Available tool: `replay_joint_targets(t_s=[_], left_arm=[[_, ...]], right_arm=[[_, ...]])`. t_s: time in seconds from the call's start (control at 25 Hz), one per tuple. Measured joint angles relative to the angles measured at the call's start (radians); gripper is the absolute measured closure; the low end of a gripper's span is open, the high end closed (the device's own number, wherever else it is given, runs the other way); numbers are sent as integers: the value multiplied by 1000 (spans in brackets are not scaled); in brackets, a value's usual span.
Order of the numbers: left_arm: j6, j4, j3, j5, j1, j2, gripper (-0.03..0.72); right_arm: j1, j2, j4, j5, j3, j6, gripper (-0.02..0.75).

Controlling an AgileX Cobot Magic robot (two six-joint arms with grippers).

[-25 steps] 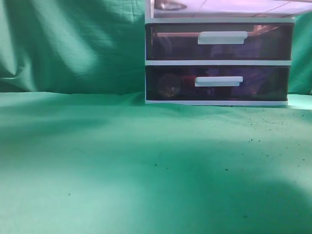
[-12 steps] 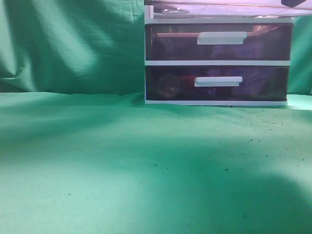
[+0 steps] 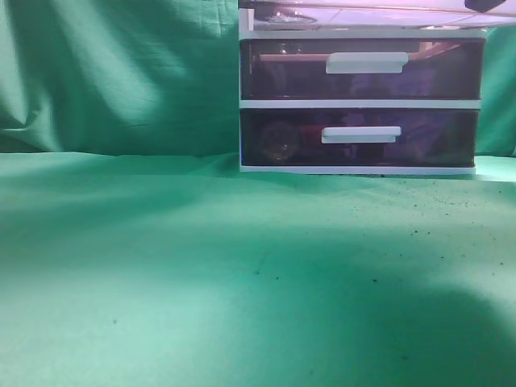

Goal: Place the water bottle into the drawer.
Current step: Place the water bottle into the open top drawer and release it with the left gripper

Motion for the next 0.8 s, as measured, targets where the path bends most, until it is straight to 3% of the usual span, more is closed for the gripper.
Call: replay_joint_targets(t_s=[0.28,0.36,0.48,0.52,0.6,0.72,0.8], left_arm=[[612,-464,0,-44,-117,57,106],[694,-508,0,-51,-130,57,106],[675,-483,0,-83,-128,57,106],[614,-415,0,-100,-124,53,152],[421,-180,0,-110,-114,33,245],[71,383,0,-10,-107,-18,521],[-159,682,0,126,-107,-62,625]], right_arm=[[0,0,0,-2,0,0,655],[0,2,2,-1,2,2,655],[0,2,2,-1,2,2,655],[0,2,2,-1,2,2,655],[0,2,2,-1,2,-2,655],[0,2,6,-3,2,-32,655],[0,2,8,2,-5,-52,655]])
